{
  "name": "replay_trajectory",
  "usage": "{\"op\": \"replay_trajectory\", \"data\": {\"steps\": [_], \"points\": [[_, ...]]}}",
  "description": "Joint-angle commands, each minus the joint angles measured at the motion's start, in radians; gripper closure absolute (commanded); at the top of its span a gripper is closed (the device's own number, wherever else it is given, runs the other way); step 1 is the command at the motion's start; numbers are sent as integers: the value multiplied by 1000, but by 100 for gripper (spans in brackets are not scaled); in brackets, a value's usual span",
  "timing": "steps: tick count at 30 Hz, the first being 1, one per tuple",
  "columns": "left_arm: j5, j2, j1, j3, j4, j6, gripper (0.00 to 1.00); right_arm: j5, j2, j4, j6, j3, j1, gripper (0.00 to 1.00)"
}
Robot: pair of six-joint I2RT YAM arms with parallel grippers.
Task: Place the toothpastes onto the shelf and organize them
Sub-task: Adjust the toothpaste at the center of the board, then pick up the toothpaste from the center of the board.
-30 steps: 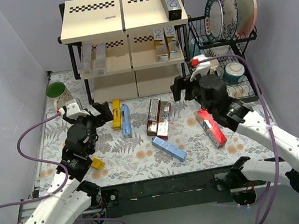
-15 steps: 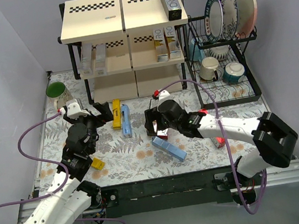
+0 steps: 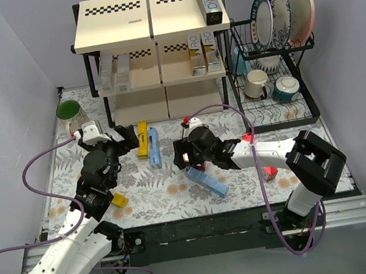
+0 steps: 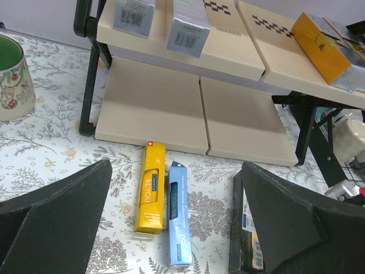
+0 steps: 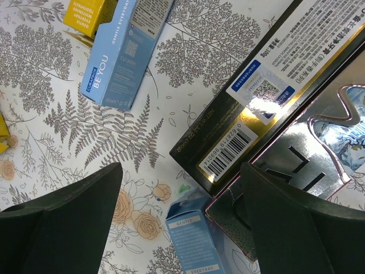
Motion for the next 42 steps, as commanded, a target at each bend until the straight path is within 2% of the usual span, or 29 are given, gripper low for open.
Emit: {"op": "replay_trajectory", "data": {"steps": [1,8,14,17,24,31,37,42], "points": [[44,22,1,44,-30,-6,2,-19,23,-38,-3,-14,-19,8],[183,114,3,89,-61,-46,2,50,-64,-127,-21,-88,-76,8],[356,294,0,205,-102,-127,2,108,-179,-164,-52,-162,-103,7],[383,406,-20,270,-130,-152,2,128,-269,-158,-78,-186,-103,7],[346,715,-137,461,-198,-172,2,243,-536,-46,-128,-316,-103,7],[334,1025,-172,696,-329,-149,4,292,-768,40,-124,-462,-103,8],[357,1225,-183,857,-466,-138,7,337,-845,19,-128,-508,-105,8],[347,1315,-192,902,-506,-151,13,332,-845,20,-127,-521,-105,9]]}}
